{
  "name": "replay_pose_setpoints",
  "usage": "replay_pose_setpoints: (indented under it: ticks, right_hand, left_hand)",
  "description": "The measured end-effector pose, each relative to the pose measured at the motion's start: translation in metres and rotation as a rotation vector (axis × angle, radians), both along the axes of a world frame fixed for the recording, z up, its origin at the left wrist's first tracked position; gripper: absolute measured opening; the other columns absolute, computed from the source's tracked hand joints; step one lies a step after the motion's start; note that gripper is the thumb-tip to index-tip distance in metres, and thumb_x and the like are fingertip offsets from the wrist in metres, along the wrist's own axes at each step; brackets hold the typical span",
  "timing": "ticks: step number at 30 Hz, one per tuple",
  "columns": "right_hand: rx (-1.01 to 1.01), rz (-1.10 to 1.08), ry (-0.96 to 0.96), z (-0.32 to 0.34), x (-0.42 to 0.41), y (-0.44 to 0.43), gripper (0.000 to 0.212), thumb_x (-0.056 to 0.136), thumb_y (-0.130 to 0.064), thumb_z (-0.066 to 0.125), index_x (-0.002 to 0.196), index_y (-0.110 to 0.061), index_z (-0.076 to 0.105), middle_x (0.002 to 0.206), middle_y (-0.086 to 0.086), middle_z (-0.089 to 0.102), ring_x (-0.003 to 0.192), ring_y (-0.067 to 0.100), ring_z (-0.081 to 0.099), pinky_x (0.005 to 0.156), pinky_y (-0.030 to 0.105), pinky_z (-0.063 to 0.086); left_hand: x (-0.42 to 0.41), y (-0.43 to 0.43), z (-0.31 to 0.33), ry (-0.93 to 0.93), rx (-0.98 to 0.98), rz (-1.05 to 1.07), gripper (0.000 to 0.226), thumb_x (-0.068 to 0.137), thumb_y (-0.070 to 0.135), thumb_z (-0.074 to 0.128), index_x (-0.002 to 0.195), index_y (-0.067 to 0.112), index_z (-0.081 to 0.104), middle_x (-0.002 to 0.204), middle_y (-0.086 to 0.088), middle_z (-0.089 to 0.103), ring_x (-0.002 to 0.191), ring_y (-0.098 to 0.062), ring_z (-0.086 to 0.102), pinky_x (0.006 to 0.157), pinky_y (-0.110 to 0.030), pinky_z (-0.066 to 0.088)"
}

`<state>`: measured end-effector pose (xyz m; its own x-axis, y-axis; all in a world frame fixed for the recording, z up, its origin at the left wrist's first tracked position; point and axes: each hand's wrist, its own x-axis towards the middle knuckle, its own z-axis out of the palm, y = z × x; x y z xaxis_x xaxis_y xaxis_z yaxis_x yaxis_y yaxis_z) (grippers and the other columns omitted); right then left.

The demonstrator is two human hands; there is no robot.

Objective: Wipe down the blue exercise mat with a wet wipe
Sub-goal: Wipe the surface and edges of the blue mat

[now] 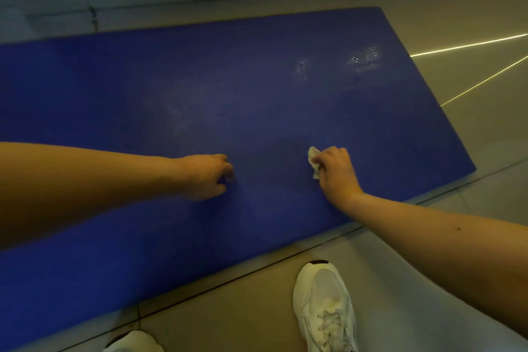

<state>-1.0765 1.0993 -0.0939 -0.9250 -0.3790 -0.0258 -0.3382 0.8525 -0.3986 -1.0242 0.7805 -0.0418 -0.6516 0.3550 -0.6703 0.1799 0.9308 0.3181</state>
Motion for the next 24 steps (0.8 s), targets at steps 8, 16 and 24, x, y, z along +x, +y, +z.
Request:
replay_pose_setpoints:
  ticks: [8,16,24]
  right_hand:
    - [-0.196,0.351,-0.208,-0.004,0.089,-0.068,0.034,0.095,-0.026,0.05,0.103,-0.002,0.072,0.098,0.019,0.063,0.087,0.037,0.058,0.081,0.042,0.051]
    - [-0.126,0.447,-0.123,-0.01,0.075,-0.008,0.011,0.091,-0.011,0.063,0.09,-0.005,0.073,0.095,0.013,0.065,0.08,0.033,0.058,0.069,0.038,0.051]
    - [0.083,-0.122,-0.011,0.003,0.042,0.081,0.03,0.101,-0.027,0.053,0.08,-0.01,0.067,0.084,0.006,0.056,0.079,0.03,0.053,0.066,0.045,0.05]
  left_hand:
    - [-0.005,0.024,-0.008,0.044,0.052,-0.152,0.038,0.097,0.032,0.057,0.134,0.026,0.054,0.144,0.004,0.039,0.129,-0.02,0.041,0.108,-0.039,0.041]
    - [0.001,0.045,-0.012,0.039,0.063,-0.289,0.043,0.097,0.033,0.055,0.14,0.026,0.05,0.149,0.004,0.035,0.133,-0.018,0.037,0.108,-0.038,0.041]
    - [-0.009,0.065,0.001,0.049,0.254,-0.159,0.04,0.096,0.005,0.053,0.132,0.022,0.06,0.133,0.003,0.051,0.117,-0.016,0.054,0.1,-0.029,0.044]
